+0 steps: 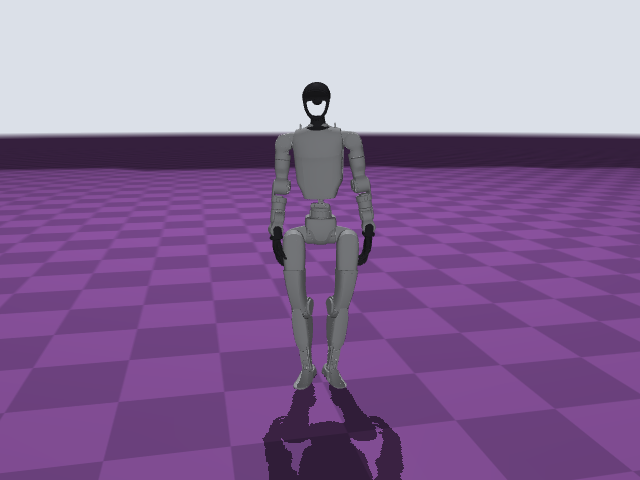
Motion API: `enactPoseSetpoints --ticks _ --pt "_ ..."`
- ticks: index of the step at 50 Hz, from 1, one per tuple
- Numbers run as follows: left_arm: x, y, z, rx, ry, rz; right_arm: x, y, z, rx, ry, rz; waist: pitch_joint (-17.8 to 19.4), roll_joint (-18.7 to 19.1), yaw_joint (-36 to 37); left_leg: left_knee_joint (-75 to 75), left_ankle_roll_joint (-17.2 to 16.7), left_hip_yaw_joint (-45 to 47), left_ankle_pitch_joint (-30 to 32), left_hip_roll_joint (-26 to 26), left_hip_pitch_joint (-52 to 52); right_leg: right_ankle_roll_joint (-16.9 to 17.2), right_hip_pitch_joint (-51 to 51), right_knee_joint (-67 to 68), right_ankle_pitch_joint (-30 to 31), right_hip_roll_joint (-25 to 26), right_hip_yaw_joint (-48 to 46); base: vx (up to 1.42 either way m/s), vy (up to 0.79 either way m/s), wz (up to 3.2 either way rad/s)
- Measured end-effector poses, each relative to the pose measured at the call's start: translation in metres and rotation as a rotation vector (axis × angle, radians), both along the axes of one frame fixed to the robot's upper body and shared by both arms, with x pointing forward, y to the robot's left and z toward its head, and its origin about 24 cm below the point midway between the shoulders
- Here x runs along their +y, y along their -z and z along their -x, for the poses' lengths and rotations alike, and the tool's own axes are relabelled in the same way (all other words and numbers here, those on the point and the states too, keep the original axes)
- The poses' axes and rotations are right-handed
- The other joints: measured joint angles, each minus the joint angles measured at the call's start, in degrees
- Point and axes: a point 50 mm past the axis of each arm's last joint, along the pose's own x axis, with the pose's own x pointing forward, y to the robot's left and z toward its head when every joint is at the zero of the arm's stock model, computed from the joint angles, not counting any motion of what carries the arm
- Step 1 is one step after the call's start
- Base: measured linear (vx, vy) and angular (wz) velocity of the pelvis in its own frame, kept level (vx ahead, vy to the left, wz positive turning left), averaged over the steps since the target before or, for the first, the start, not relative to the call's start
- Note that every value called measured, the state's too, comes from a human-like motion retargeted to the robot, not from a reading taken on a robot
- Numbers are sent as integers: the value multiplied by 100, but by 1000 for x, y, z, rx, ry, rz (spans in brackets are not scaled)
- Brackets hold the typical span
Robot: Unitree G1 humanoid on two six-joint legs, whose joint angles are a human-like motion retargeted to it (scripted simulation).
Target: In place motions
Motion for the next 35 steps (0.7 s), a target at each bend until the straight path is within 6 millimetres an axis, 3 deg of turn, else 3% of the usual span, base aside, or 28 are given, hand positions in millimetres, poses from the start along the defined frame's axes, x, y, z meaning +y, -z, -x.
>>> enactPoseSetpoints --ticks 8,17,23,27,30,35 --pt "-1 -1 39 47 -99 -78 1 -1 -10 -16 15 -24 7 -100 128 -13 112 -9 -34 -122 4 76 -26 -25 88 -70 76 3 8 -7" --pt "-9 -3 56 117 -167 -26 -22 -1 26 132 46 88 -2 -110 278 26 271 -213 -72 -265 -139 197 -221 316 -72 -255 -57 2 15 12" --pt "-7 -2 47 95 -188 -29 -29 -2 49 184 63 118 76 12 132 241 317 -458 -119 -91 -299 174 -1048 1891 -240 -330 25 0 12 16" --pt "-3 -3 40 96 -187 -27 -31 -3 71 238 103 120 197 6 -159 311 339 -547 -148 -59 -186 69 -1799 1527 -506 -453 -145 -1 5 24" --pt "3 -1 24 58 -170 -52 -33 -3 78 253 134 117 474 52 -372 383 352 -624 -168 68 -62 -47 -2535 1114 -721 -499 -284 -7 5 16" --pt "23 -4 -22 -64 -86 -70 -36 -4 79 260 156 141 1161 275 -1189 496 280 -945 -15 539 32 -468 -4451 1508 -1044 -890 -479 -15 5 62"
